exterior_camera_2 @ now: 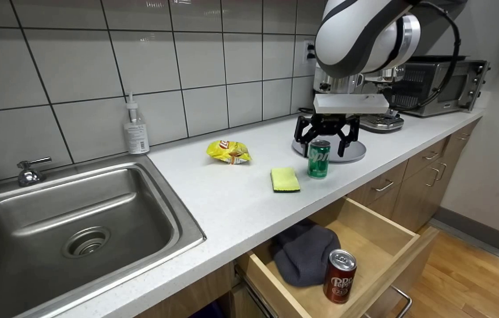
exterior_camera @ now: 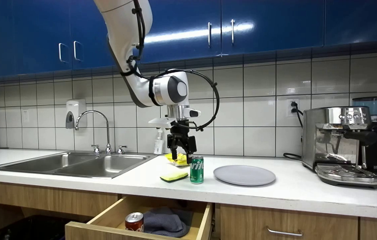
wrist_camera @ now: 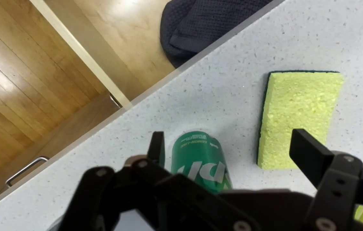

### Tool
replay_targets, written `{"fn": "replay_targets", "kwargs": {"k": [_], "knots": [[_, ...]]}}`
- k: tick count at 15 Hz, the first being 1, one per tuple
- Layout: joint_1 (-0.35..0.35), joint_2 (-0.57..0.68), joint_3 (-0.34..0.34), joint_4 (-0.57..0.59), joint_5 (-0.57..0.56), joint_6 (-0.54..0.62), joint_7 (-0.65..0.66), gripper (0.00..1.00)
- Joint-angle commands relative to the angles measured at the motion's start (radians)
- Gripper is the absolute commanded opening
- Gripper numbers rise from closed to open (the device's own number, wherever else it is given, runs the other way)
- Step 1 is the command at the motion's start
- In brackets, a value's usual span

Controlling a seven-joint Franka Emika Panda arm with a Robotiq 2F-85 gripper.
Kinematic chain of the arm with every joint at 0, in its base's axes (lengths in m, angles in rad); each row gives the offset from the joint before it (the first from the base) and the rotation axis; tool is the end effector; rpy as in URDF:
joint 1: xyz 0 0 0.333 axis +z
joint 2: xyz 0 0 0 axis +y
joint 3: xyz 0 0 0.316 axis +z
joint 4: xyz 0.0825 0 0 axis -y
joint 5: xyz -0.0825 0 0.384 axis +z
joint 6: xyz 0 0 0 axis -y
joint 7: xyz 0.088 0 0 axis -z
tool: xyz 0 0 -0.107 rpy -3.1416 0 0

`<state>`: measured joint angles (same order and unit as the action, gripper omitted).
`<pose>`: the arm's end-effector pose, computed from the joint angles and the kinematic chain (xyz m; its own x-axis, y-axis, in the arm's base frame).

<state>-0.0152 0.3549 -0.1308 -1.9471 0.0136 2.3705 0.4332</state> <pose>0.6172 -0.0867 0.3067 0.8344 -0.5453 0.0797 -0.5472 -0.8370 0.0019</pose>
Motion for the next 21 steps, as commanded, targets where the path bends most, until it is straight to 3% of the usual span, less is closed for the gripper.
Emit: {"fn": "replay_targets", "kwargs": {"k": [1, 21], "knots": [[-0.019, 0.071, 0.002, 0.096, 0.032, -0.012, -0.014, 1.00], [-0.054, 0.180, -0.021, 0.228, 0.037, -0.029, -0.029, 1.00]]}}
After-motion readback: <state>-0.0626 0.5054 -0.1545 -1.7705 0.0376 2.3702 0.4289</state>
